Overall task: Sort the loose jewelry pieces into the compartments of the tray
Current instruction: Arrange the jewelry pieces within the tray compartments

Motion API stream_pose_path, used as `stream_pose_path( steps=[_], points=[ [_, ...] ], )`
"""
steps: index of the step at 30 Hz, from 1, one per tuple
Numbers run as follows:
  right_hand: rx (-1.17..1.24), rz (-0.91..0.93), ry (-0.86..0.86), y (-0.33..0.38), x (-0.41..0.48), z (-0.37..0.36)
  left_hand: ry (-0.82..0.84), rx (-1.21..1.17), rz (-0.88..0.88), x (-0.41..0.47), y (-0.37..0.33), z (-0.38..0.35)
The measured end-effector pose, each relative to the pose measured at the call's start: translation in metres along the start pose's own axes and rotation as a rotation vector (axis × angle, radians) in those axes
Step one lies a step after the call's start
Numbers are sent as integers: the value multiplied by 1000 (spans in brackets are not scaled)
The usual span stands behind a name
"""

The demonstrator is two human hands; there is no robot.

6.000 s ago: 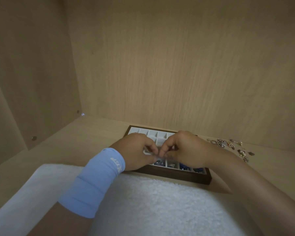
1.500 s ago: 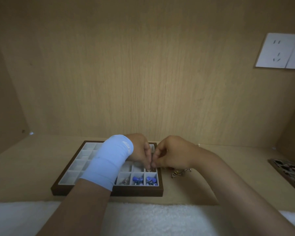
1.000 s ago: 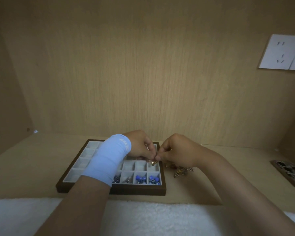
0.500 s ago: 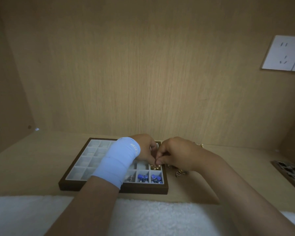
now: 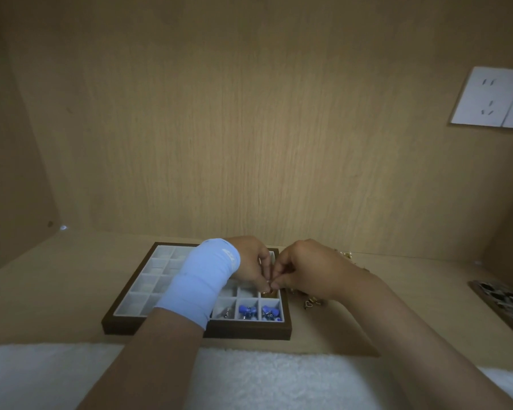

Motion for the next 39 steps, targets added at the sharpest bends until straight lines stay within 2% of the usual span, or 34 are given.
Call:
stream_pose_path(
  steps=[6,11,14,18,20,24,27,32,39],
  points=[
    [7,-3,-15,2,-1,-1,53,-41,33,-6,4,5],
    [17,-20,-44,2,0,-5,40,26,26,-4,-2,2],
    [114,-45,-58,-5,0,3,43,-31,28,-6,1,4],
    [212,-107,-232,-30,-6,31,-110,-137,5,-3,4,7],
    [191,-147,-263,-41,-9,38,-228,-146,-31,3,-1,4],
    [121,-198,-141,-48,-7,27,-360,-25,-92,16,-9,-10],
    [55,-177,-110,-45,-1,12,-326,126,-82,23,-8,-23],
    [-137,-102,-84,-49,1,-4,-285,117,-48,29,-6,-31],
    [-201,-103,-101,-50,0,-1,-323,83,-69,29,-9,-31]
  ],
)
Point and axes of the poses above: each hand's wrist, its own x-axis towards the middle knuckle, its own z-axis out of the back of the hand, y = z × x, the point moved 1 cm from there along x, towards the middle knuckle, and after that the axes turned 4 degrees about x, right-handed, at the moved point
